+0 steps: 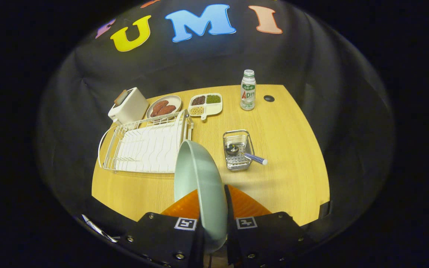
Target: Take the plate from the dish rack, then take the spoon from the basket and place it into the plate.
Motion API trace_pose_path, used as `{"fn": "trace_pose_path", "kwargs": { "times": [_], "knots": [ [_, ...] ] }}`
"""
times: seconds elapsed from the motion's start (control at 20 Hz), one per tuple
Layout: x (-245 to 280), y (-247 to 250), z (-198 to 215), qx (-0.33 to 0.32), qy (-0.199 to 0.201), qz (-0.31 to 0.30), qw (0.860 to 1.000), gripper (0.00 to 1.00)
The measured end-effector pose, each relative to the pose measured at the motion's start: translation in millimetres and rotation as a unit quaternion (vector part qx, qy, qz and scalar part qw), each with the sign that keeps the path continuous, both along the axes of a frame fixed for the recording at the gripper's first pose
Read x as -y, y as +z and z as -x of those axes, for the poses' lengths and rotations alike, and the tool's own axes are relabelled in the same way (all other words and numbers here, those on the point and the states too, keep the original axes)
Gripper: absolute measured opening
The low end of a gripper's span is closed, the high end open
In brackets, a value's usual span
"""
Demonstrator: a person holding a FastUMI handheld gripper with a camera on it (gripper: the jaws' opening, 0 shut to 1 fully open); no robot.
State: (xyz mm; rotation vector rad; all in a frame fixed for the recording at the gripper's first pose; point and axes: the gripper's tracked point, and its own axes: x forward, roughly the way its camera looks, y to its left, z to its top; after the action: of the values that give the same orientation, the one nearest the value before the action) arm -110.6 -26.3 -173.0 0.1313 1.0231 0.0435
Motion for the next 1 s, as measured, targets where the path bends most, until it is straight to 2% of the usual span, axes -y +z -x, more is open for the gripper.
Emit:
{"fn": "trace_pose_path", "kwargs": {
  "times": [0.15, 0.3, 0.55, 0.8, 0.9, 1.0],
  "knots": [
    [5.5, -40.9, 20.3, -0.031, -0.019, -0.019, 0.999, 0.24],
    [-1.9, -76.3, 30.4, -0.054, -0.015, -0.042, 0.998, 0.24],
    [-21.0, -111.4, 25.2, -0.058, -0.026, -0.123, 0.99, 0.24],
    [-34.3, -140.7, 32.6, -0.062, 0.001, -0.171, 0.983, 0.24],
    [-36.4, -151.7, 31.4, -0.064, -0.017, -0.198, 0.978, 0.25],
    [-27.8, -164.6, 30.7, -0.068, -0.027, -0.186, 0.98, 0.29]
  ]
}}
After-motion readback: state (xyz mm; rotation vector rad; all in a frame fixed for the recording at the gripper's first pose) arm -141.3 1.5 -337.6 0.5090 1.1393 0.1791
